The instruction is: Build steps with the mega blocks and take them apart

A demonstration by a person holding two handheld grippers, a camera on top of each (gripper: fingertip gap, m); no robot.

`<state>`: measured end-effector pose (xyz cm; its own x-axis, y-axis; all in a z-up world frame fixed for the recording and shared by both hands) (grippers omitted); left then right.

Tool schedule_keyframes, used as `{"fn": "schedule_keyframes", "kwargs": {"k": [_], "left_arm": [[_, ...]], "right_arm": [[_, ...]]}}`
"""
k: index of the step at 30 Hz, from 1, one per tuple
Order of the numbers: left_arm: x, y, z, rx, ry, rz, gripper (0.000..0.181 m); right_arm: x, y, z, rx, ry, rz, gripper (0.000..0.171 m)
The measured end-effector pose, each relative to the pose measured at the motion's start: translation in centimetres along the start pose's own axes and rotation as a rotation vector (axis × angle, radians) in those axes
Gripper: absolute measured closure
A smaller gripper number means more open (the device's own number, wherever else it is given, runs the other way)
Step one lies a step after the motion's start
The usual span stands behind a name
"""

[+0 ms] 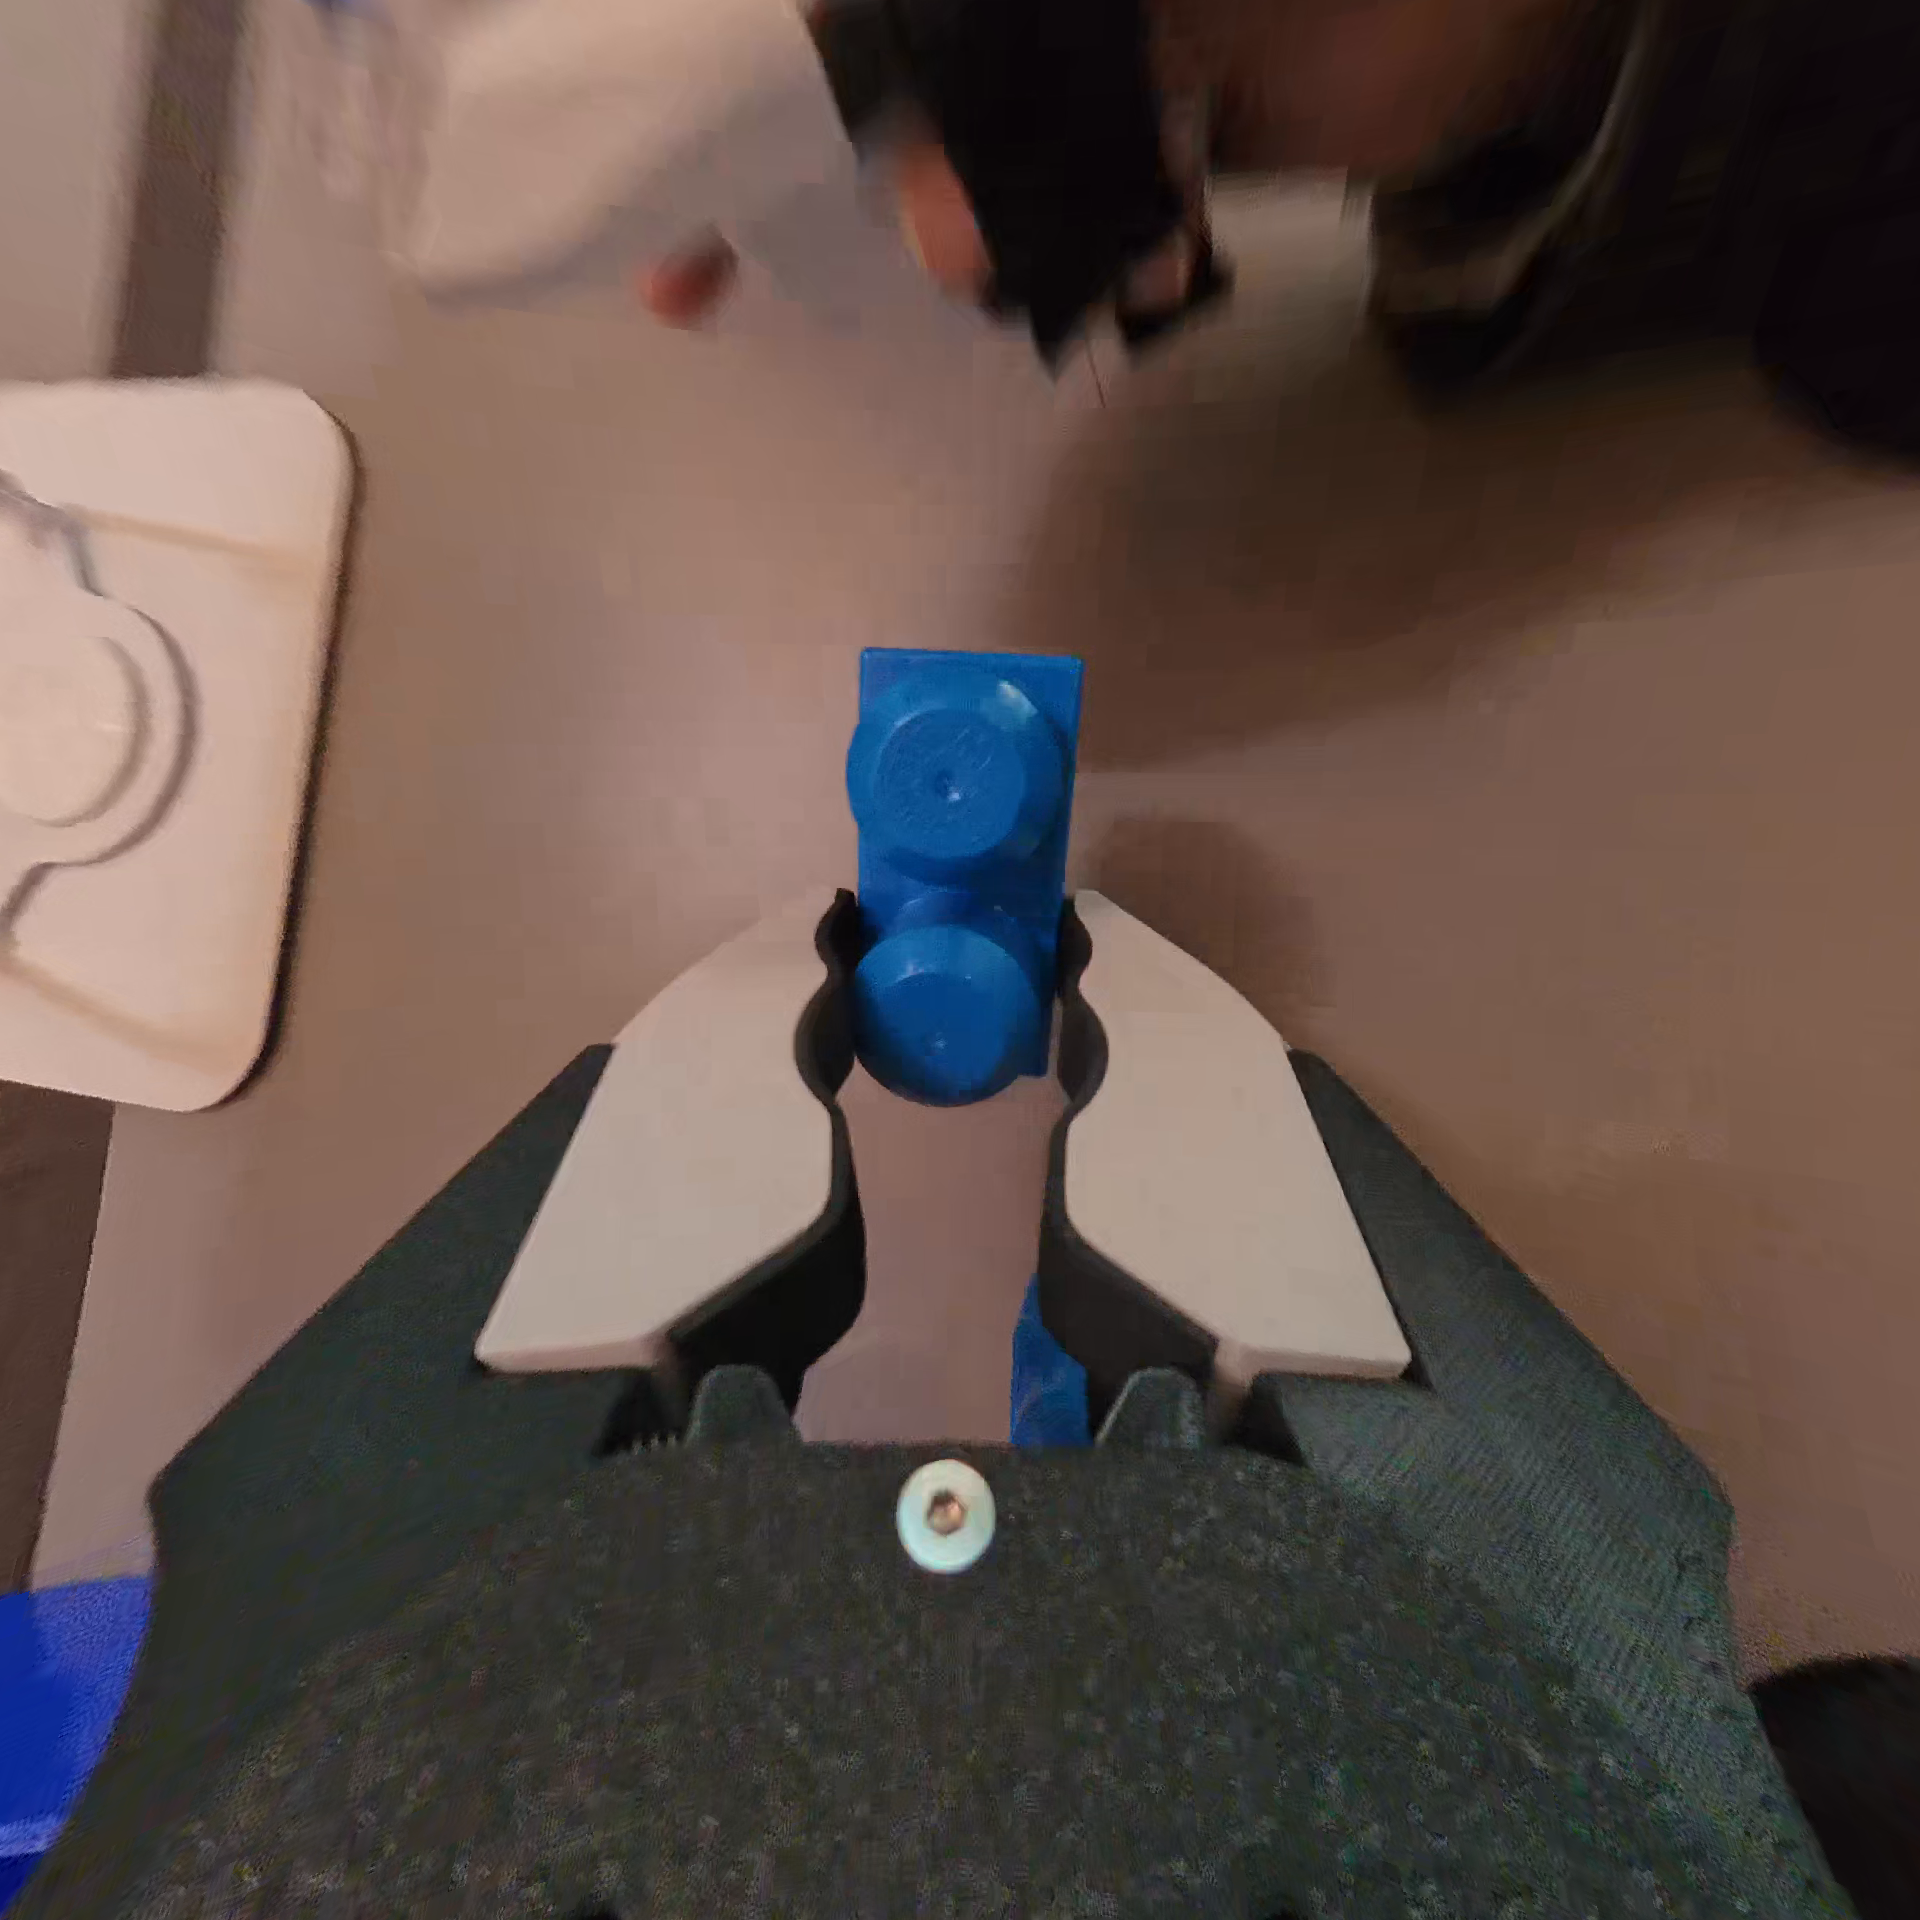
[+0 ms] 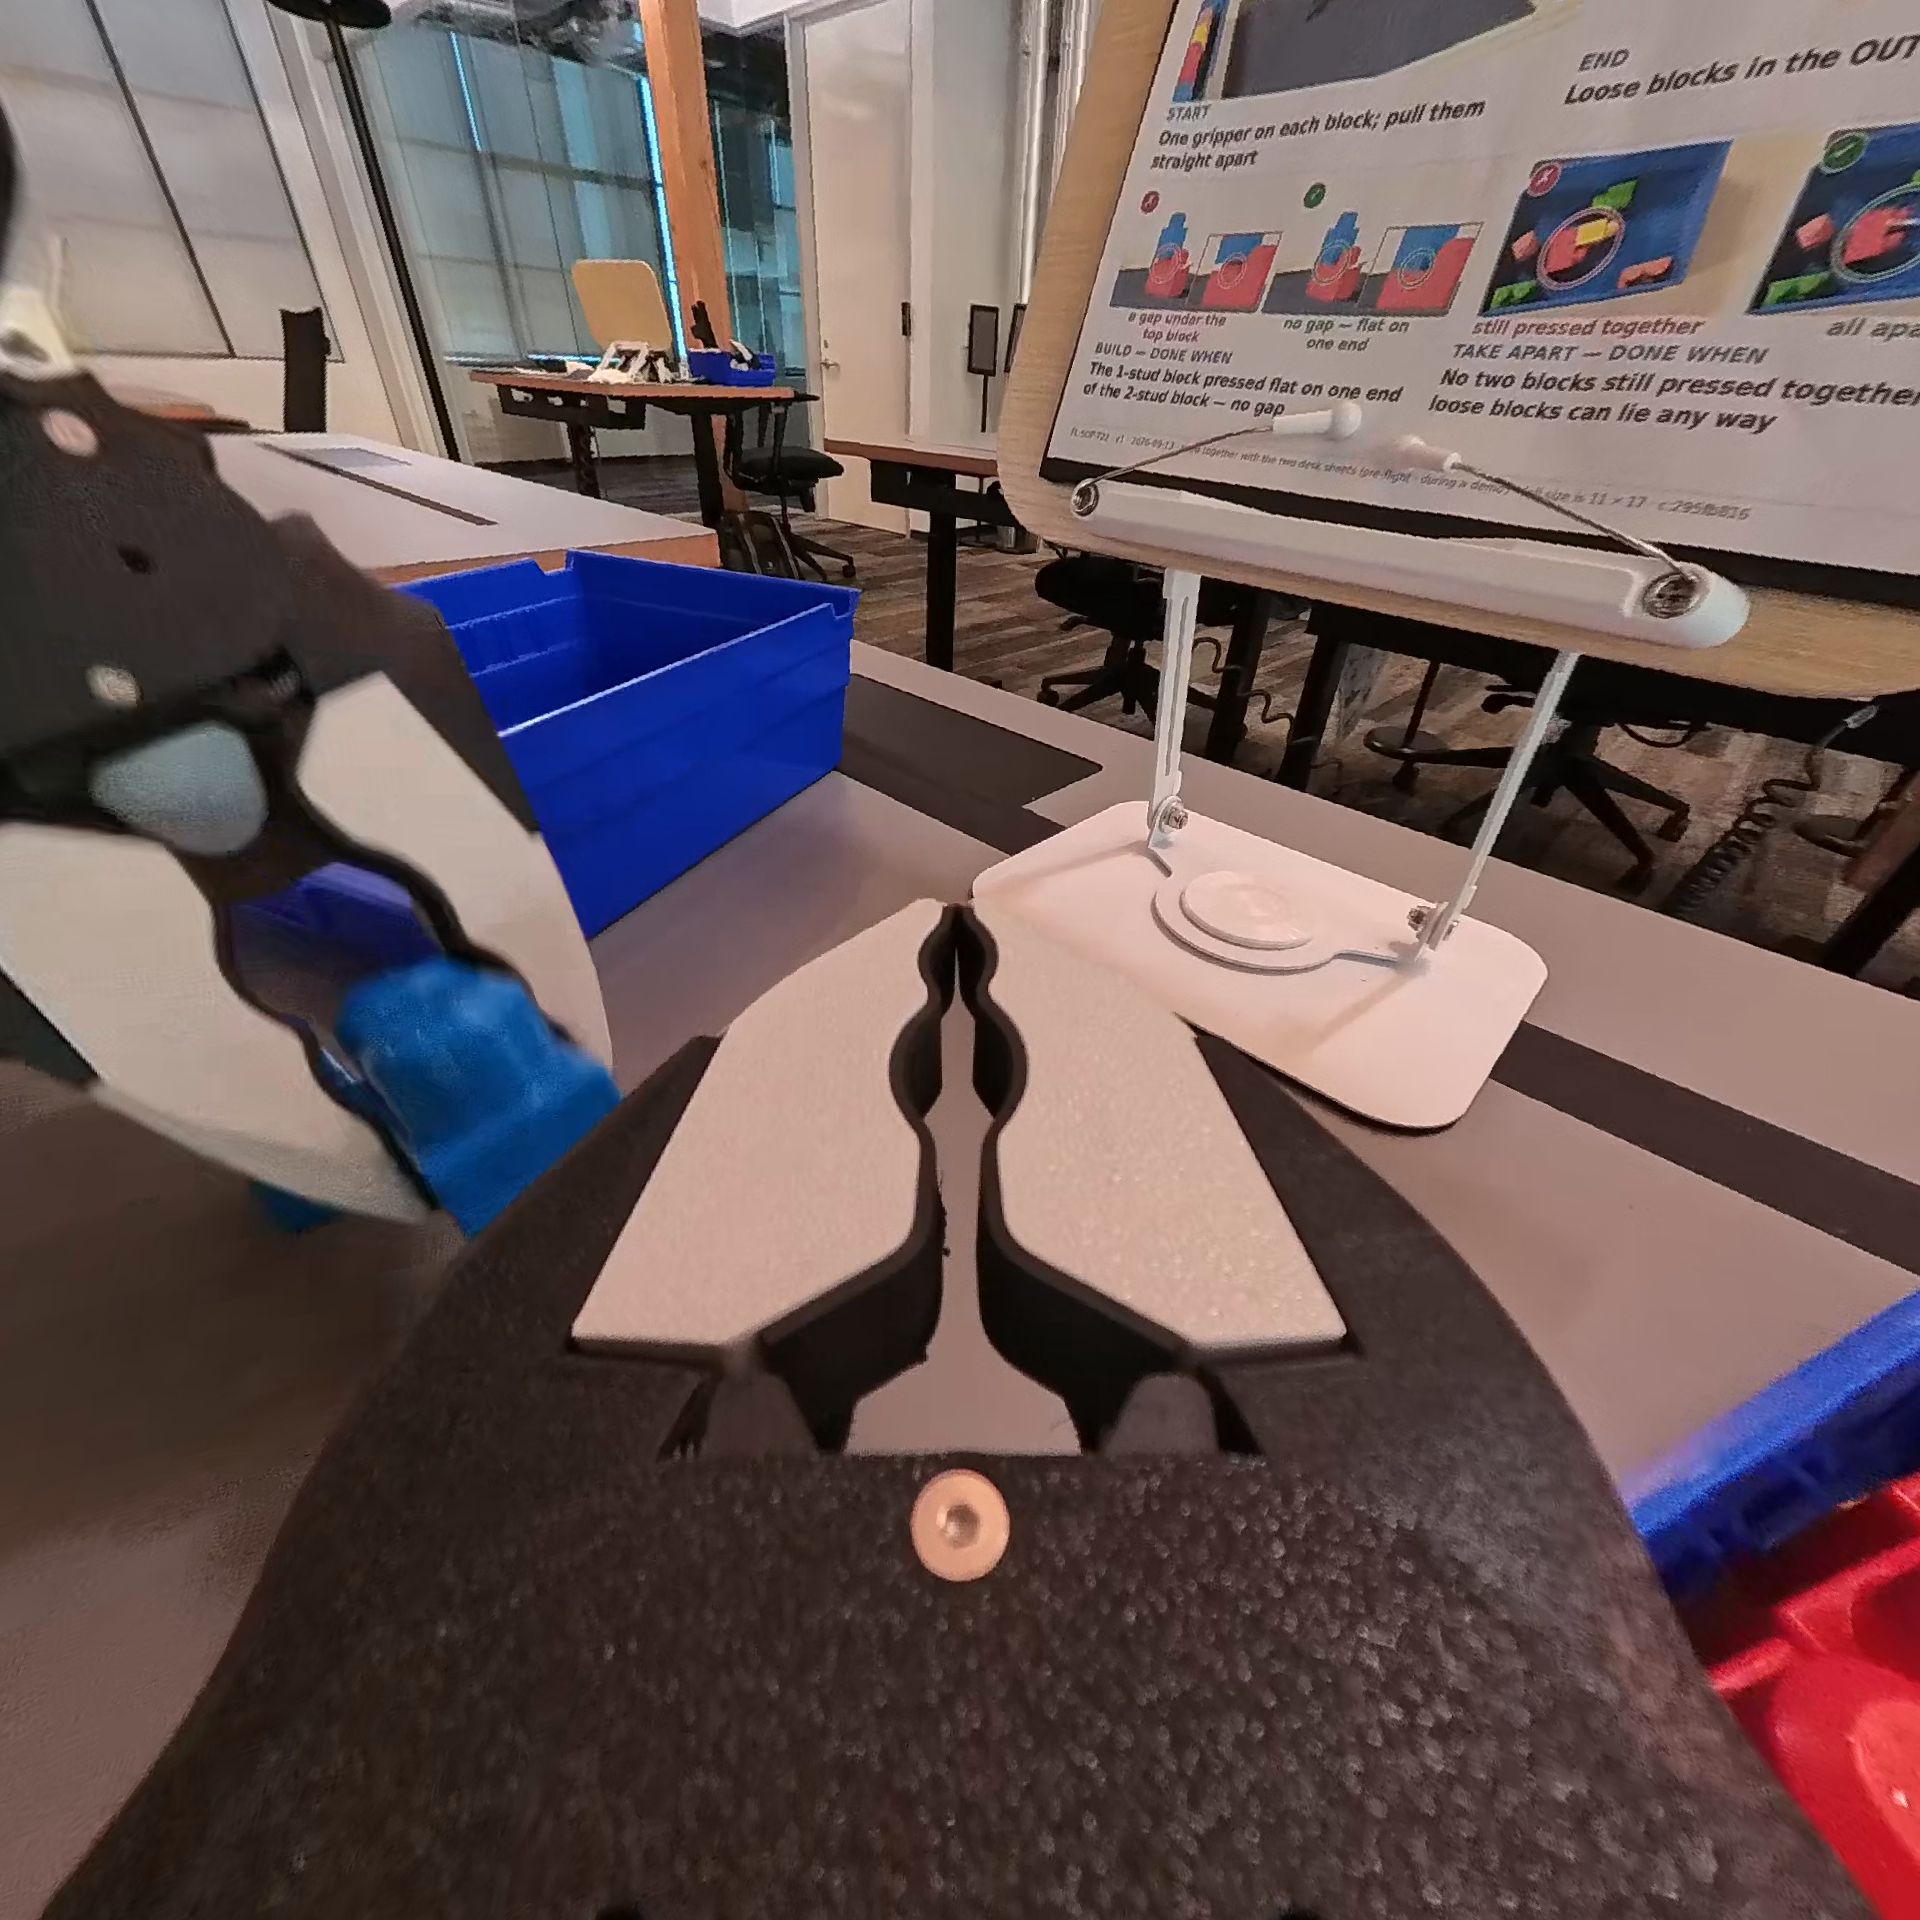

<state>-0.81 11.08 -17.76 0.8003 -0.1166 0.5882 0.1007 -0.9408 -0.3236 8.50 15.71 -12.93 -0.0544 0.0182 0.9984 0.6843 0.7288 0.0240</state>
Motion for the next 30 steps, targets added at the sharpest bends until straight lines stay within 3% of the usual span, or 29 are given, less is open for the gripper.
{"fn": "schedule_keyframes", "kwargs": {"k": [6, 9, 12, 21, 26, 30], "left_arm": [[4.8, -4.1, -7.5, 0.035, 0.633, -0.383, 0.145], [4.6, -5.1, -10.4, -0.013, 0.885, -0.521, 0.145], [3.5, -5.1, -11.0, -0.083, 1.012, -0.601, 0.145], [3.2, -2.7, -8.1, -0.164, 0.931, -0.576, 0.145], [4.2, -0.4, -6.3, -0.182, 0.843, -0.488, 0.145], [4.7, 0.7, -5.7, -0.198, 0.815, -0.447, 0.145]], "right_arm": [[0.5, -0.4, -0.1, 0.037, 0.044, 0.014, 0.171], [1.3, -1.6, -0.2, 0.122, 0.106, 0.028, 0.170], [2.3, -3.3, -0.3, 0.274, 0.186, 0.083, 0.166], [4.8, -8.5, -0.6, 0.635, 0.277, 0.216, 0.119], [4.0, -10.4, 0.4, 0.677, 0.232, 0.210, 0.117], [3.6, -10.7, 0.3, 0.692, 0.245, 0.216, 0.132]]}}
Point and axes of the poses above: each gripper's, where its closed fingertips meet, z out along the fingers, x out of its top, y = z × x across the jaws, the point moved 2 cm from there along -z, back along the fingers, and after that the axes turned 12 degrees about x, right-handed, at the moved point
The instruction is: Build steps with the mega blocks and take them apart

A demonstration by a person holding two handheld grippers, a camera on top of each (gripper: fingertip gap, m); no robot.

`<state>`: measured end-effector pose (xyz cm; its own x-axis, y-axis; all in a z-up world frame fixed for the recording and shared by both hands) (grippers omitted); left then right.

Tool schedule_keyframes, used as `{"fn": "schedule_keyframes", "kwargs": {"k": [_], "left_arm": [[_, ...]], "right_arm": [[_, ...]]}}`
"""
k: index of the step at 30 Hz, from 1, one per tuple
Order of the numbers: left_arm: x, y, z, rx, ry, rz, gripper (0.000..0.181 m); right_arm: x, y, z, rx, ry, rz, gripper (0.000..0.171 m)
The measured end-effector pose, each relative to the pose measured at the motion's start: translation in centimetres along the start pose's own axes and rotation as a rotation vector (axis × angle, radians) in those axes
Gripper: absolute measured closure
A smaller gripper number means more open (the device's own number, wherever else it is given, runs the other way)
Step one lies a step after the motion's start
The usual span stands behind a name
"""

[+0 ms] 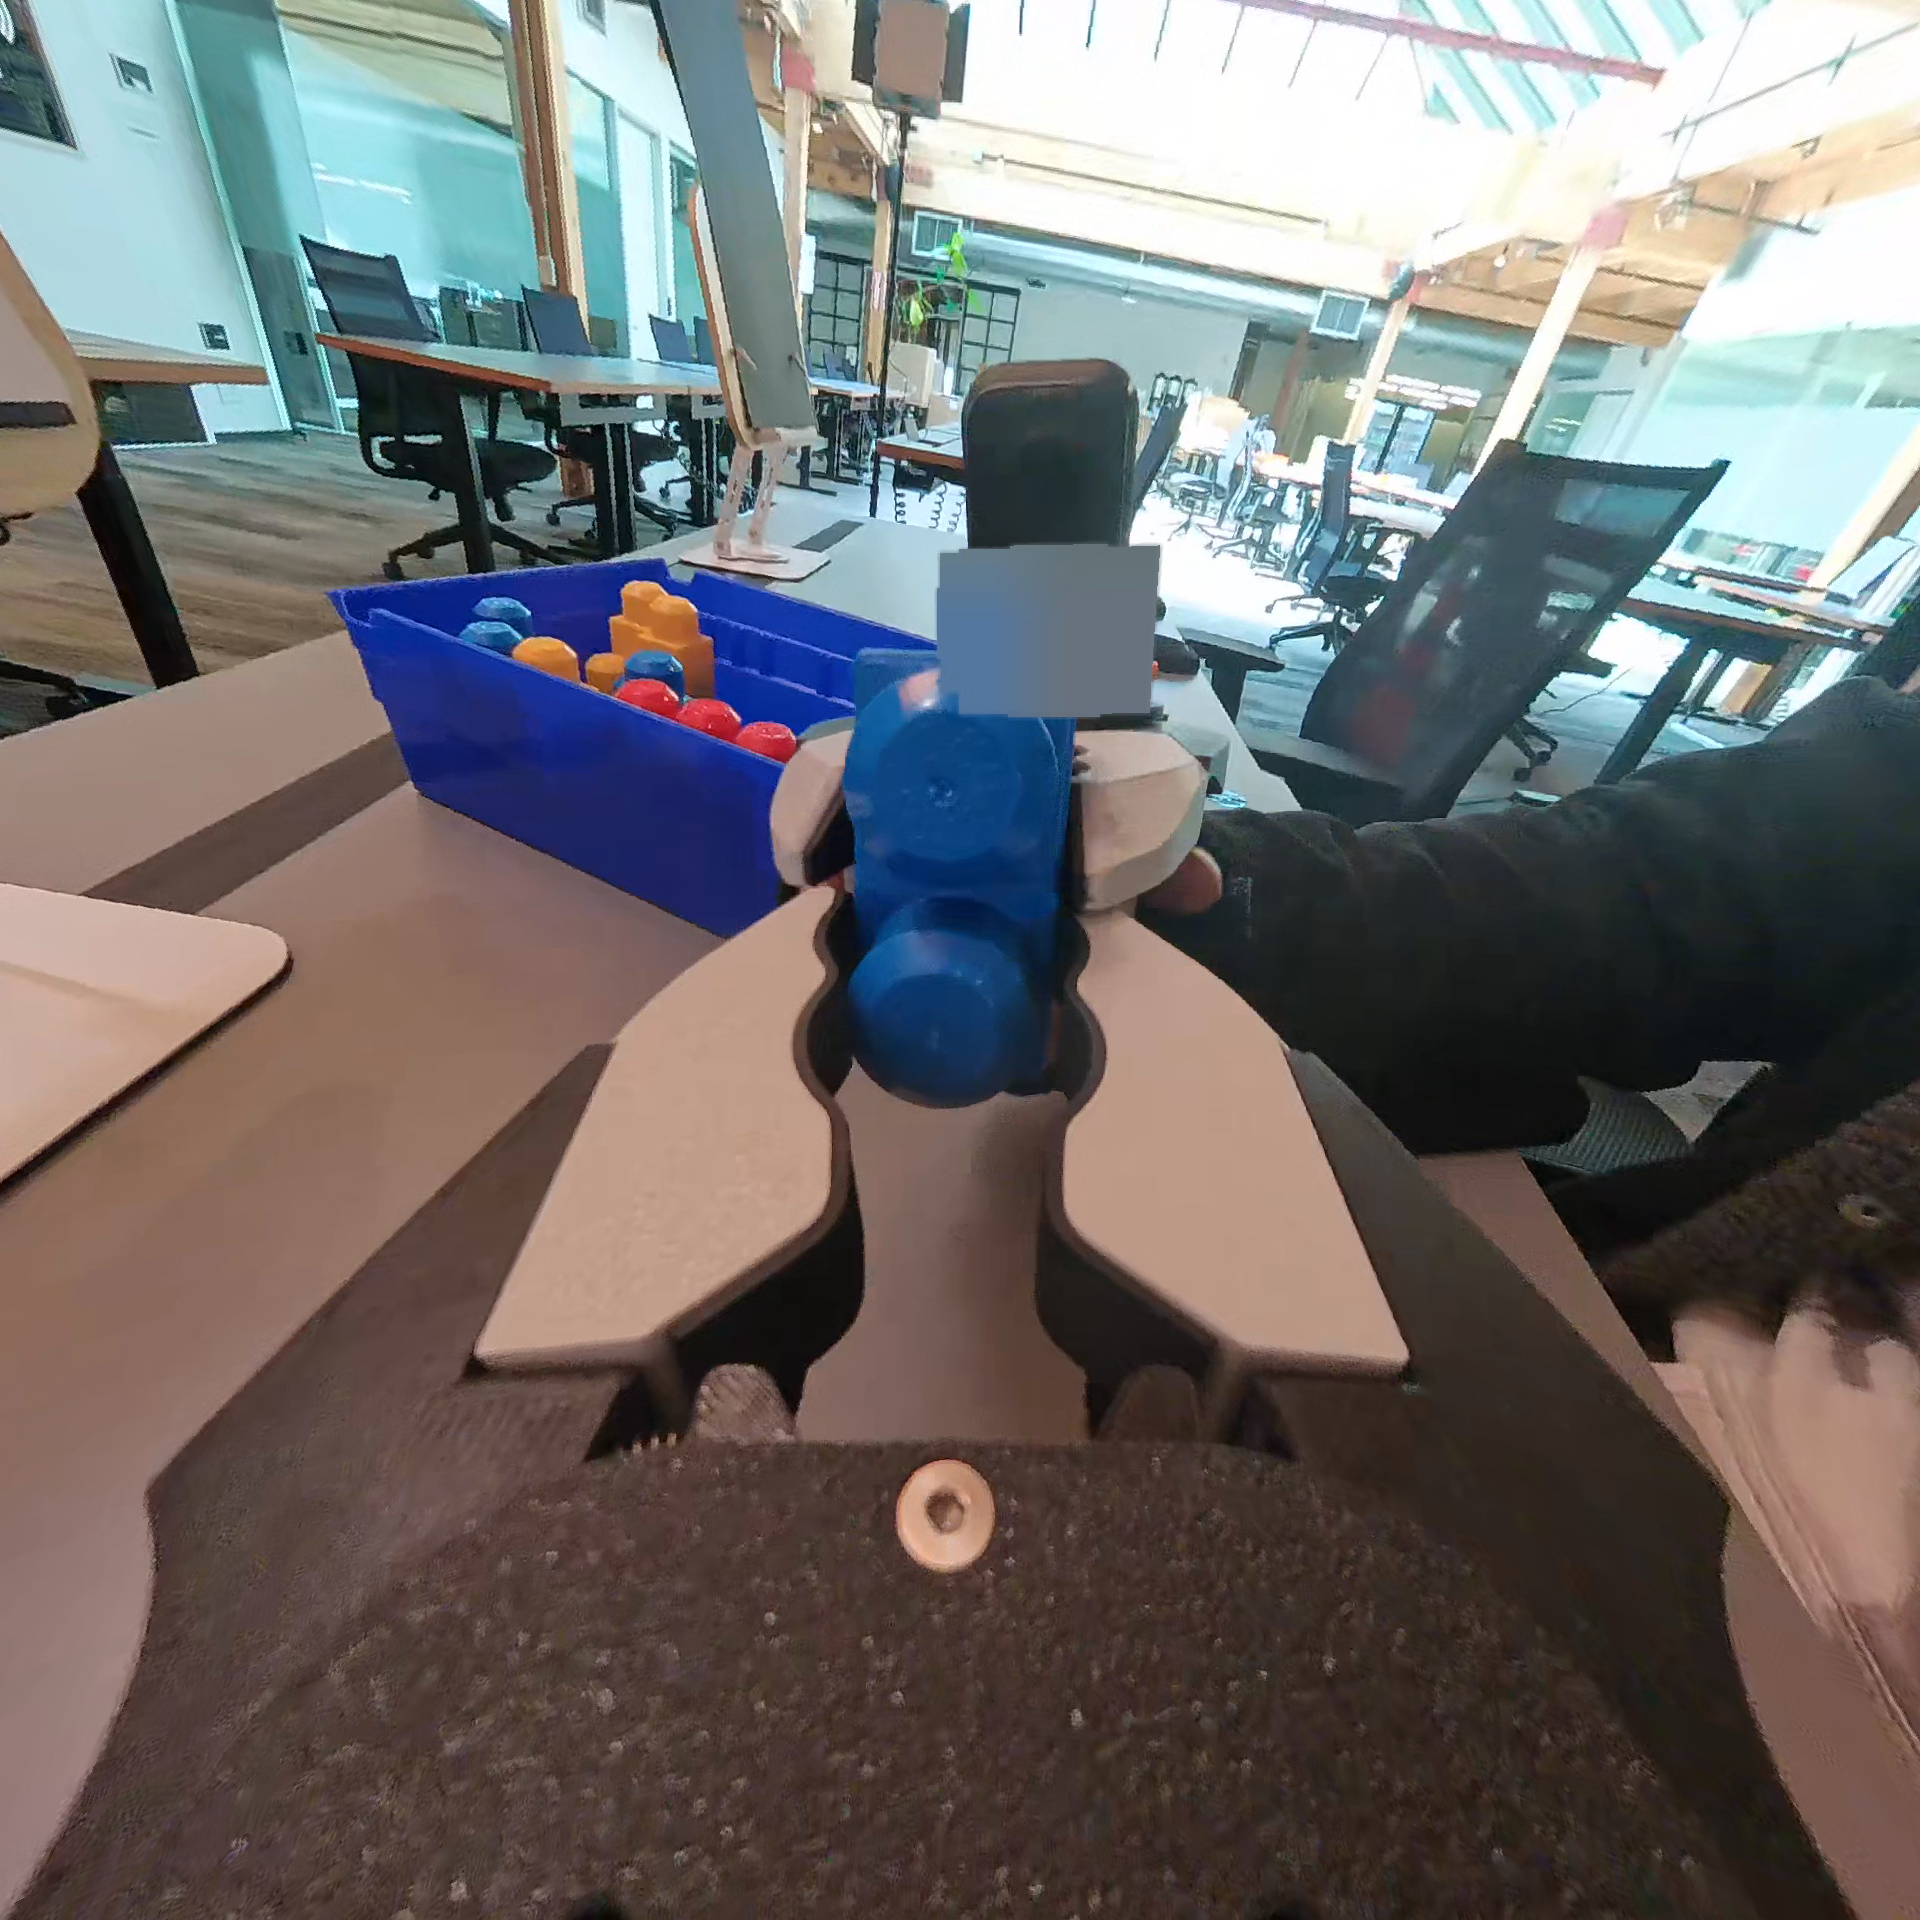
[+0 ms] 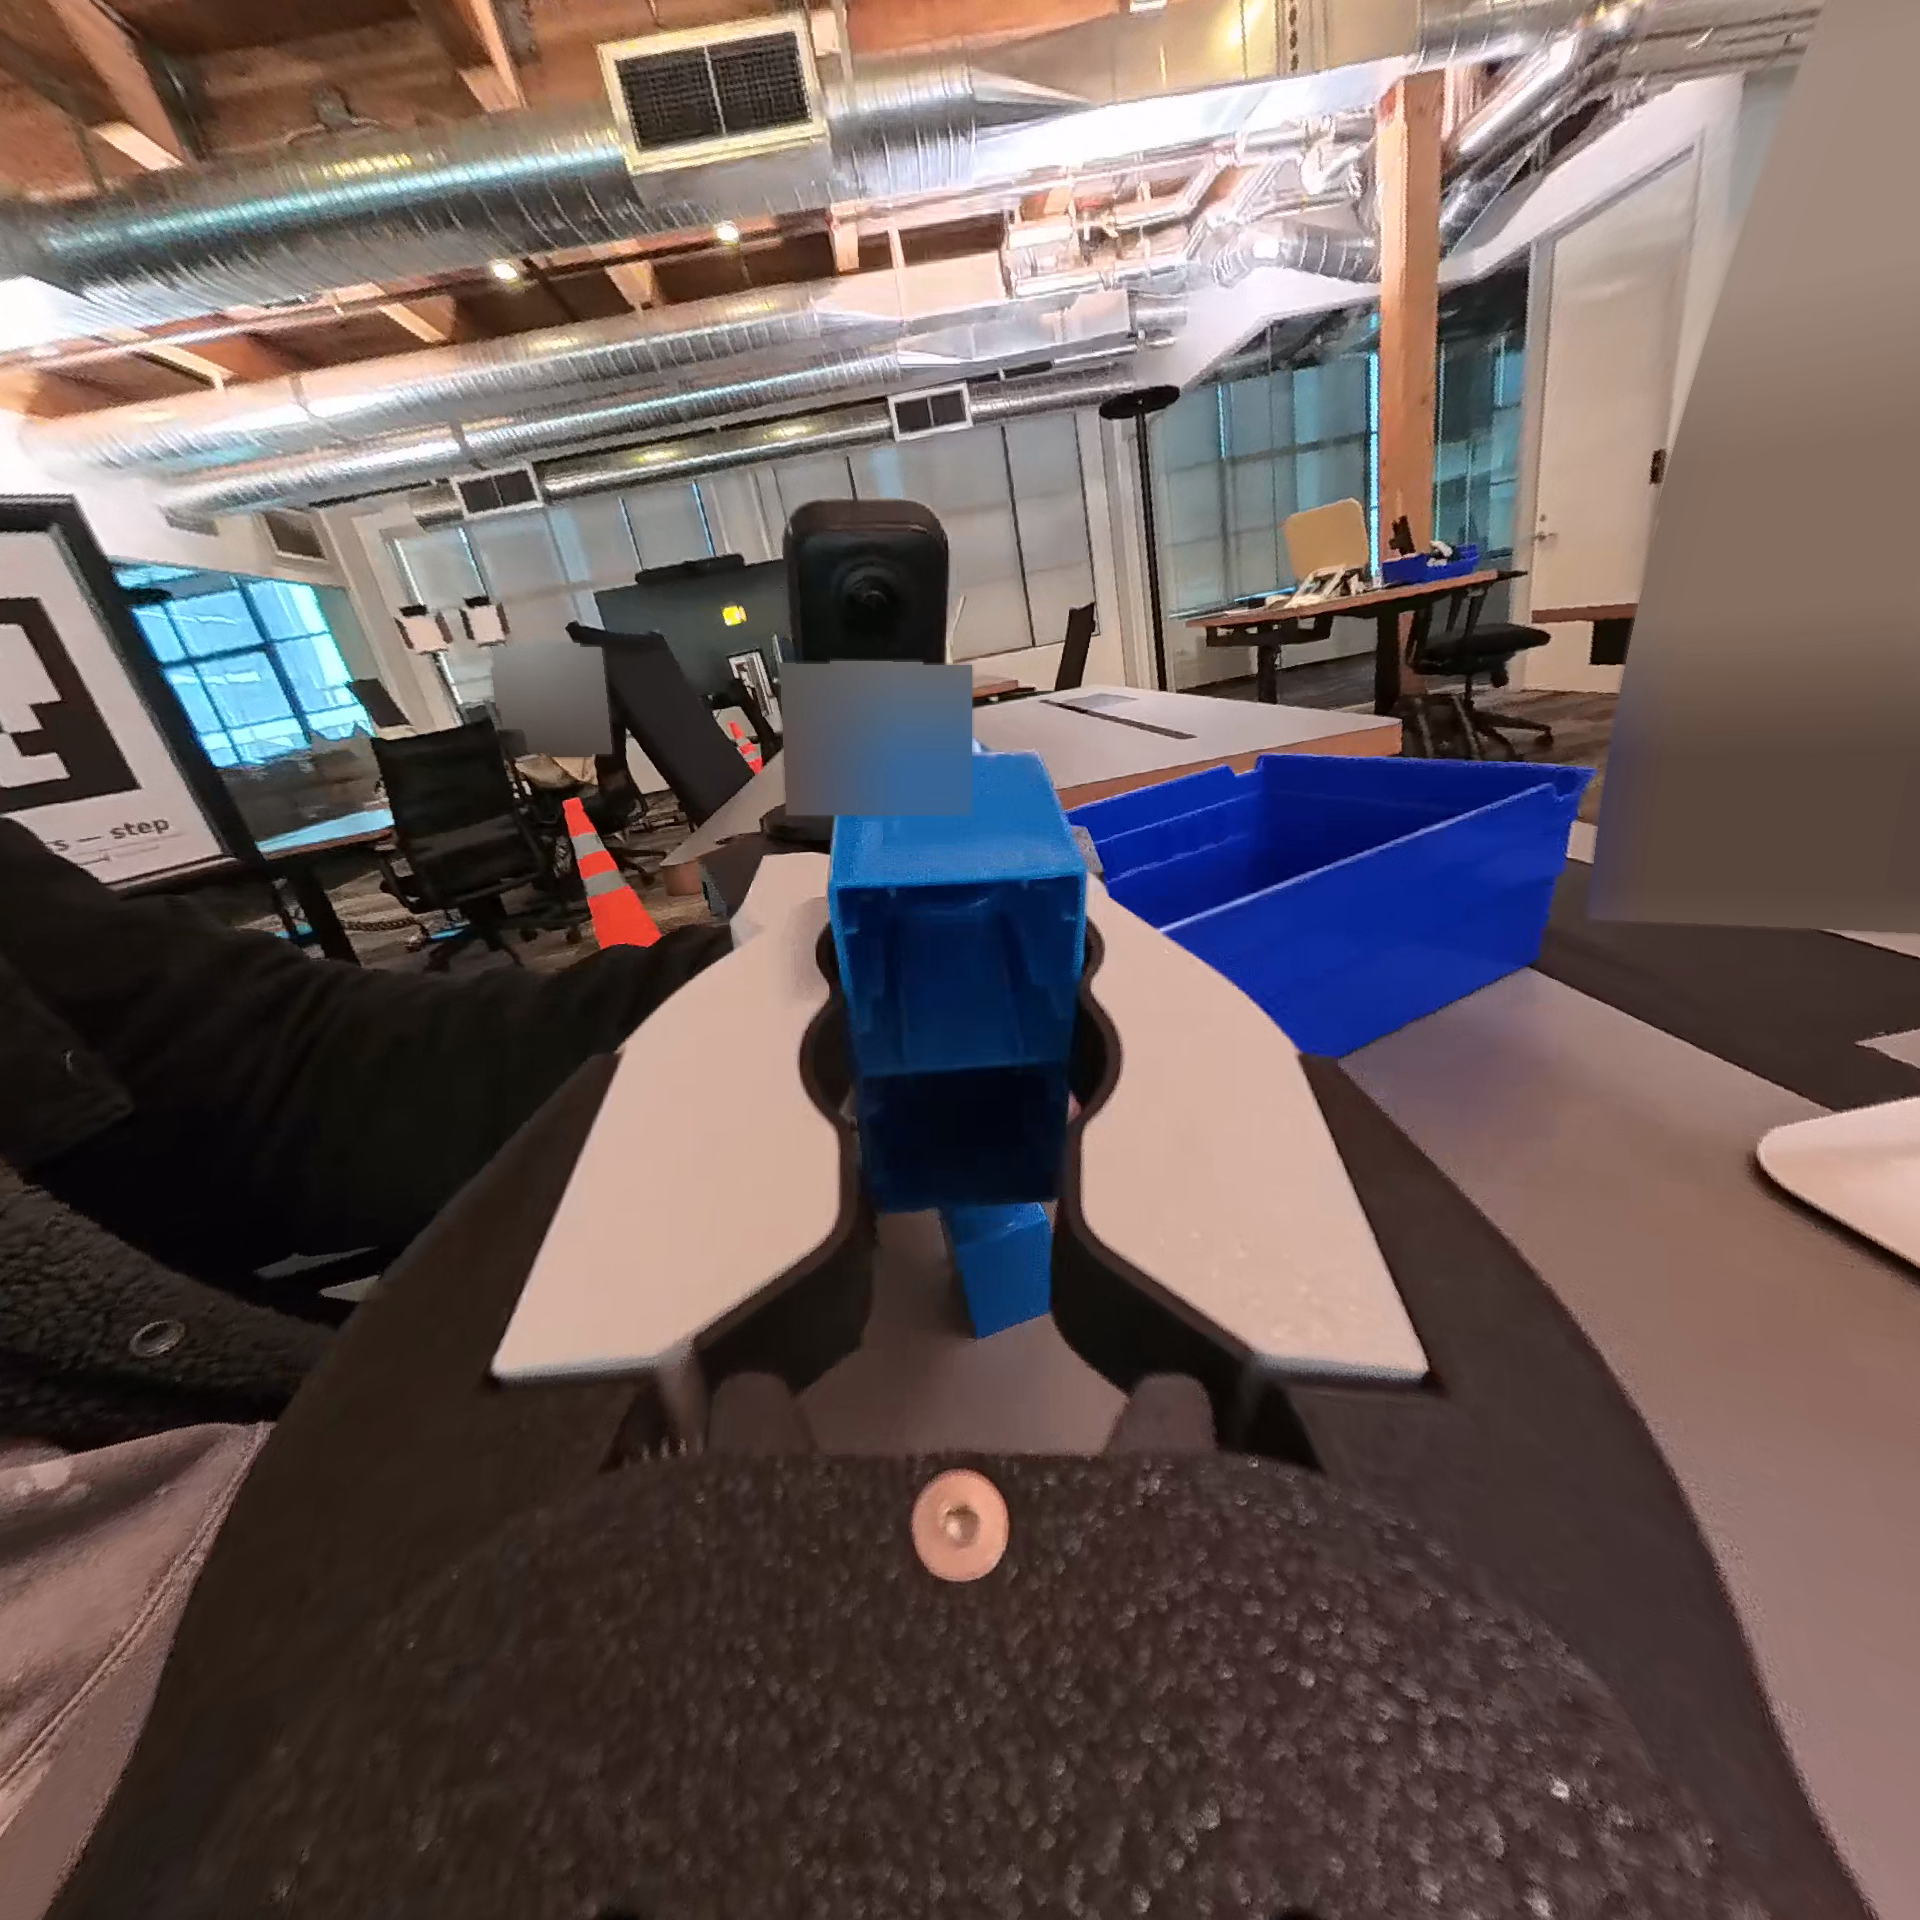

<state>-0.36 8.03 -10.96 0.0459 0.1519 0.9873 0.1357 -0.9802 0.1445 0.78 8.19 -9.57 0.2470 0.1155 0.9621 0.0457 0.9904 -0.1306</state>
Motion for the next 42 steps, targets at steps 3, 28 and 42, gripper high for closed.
{"fn": "schedule_keyframes", "kwargs": {"k": [3, 28, 42], "left_arm": [[-0.3, 0.1, 0.1, -0.004, -0.019, 0.002, 0.145], [-8.4, -3.8, -8.1, 0.333, -1.062, 0.369, 0.130], [-6.0, -4.4, -5.1, 0.279, -0.724, 0.357, 0.146]], "right_arm": [[-0.2, 0.0, -0.1, 0.001, -0.013, -0.003, 0.133], [0.8, 2.9, -3.7, -0.165, -0.007, 0.007, 0.133], [0.9, 2.8, -3.8, -0.161, -0.005, 0.005, 0.133]]}}
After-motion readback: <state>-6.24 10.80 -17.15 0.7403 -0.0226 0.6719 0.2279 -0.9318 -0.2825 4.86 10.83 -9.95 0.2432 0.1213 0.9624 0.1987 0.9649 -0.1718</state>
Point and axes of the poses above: each gripper's, where its closed fingertips meet, z out along the fingers, x out of its top, y = z × x across the jaws, the point moved 2 cm from there along -z, back along the fingers, and after that the axes turned 12 degrees about x, right-handed, at the moved point
